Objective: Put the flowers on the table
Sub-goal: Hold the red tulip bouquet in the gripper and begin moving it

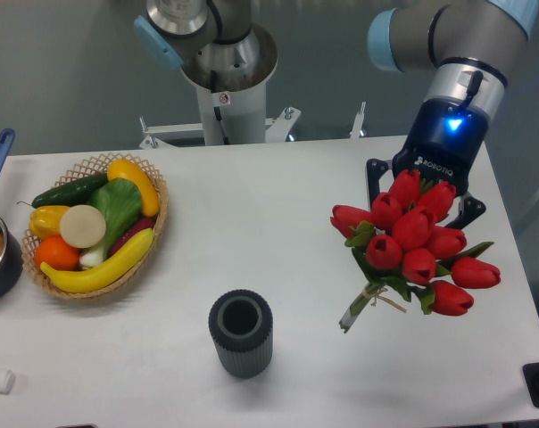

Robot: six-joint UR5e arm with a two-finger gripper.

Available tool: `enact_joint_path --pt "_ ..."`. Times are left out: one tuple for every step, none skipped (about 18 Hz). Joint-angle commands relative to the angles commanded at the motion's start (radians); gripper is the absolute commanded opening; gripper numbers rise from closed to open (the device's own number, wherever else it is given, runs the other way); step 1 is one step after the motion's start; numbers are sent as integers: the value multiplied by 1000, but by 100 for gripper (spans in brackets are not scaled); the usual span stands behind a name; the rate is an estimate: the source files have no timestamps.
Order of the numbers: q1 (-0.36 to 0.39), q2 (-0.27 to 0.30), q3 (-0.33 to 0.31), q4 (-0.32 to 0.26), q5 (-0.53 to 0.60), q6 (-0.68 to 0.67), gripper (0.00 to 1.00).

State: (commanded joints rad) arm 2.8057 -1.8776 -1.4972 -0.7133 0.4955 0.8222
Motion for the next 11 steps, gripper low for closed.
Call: enact_joint_path --pt "0 0 -2 2 2 0 33" --pt "0 2 -8 0 5 2 33" --pt "0 2 -9 0 5 3 33" --pt "0 0 -8 0 5 2 33" --pt "0 2 -9 0 3 0 33" --pt "2 3 -12 0 5 2 33" --pt "5 5 -14 0 3 0 33" --pt "6 6 -14 0 5 0 33" --pt "6 8 -14 0 6 2 33" --pt "6 9 -14 0 11 2 33" --pt "5 12 -15 0 30 2 33"
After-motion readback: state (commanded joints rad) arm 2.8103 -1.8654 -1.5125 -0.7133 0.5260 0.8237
